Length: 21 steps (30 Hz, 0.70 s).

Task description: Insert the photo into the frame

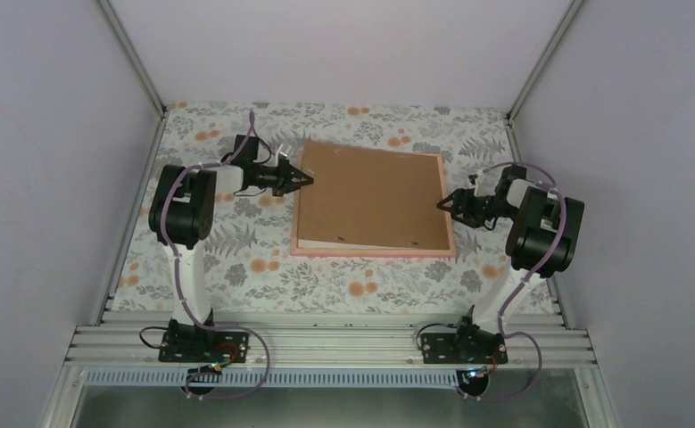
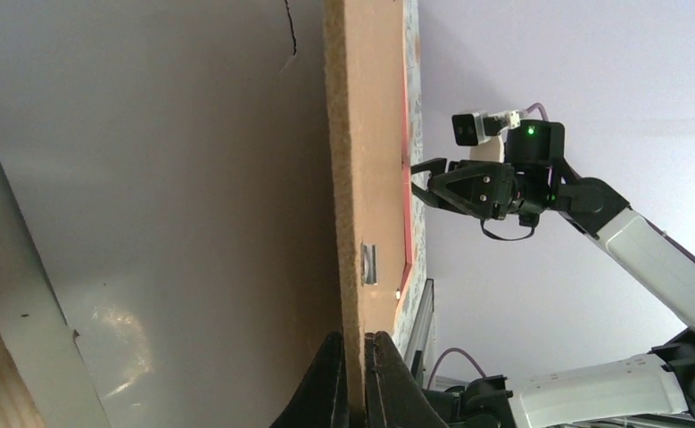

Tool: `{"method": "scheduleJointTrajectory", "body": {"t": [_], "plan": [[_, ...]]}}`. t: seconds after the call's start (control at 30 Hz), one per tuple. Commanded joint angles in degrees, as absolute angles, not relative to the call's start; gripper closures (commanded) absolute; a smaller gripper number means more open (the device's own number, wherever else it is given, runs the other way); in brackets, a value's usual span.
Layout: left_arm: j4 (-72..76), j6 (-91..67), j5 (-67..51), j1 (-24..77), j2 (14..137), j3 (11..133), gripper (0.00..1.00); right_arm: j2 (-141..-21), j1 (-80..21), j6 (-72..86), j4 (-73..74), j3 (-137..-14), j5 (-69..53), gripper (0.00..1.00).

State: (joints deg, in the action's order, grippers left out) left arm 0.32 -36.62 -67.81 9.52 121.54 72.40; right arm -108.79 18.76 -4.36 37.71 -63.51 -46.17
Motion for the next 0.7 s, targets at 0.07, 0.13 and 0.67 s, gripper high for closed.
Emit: {"method": "scheduleJointTrajectory", "body": {"t": [0.07, 0.13, 0.67], "plan": [[-8.4, -29.7, -64.5, 11.4, 117.4, 71.4, 0.89, -109.6, 17.6, -3.6, 37.3, -64.1, -47.6, 0.32], [-11.1, -27.2, -62.4, 11.4, 116.3, 72.6, 0.76, -109.6, 17.6, -3.4, 37.1, -64.0, -47.5, 0.32], [-42.4, 1.1, -38.8, 17.0, 113.4, 82.3, 0.21, -109.8, 17.6, -3.5, 36.2, -63.8, -48.2, 0.31]]}}
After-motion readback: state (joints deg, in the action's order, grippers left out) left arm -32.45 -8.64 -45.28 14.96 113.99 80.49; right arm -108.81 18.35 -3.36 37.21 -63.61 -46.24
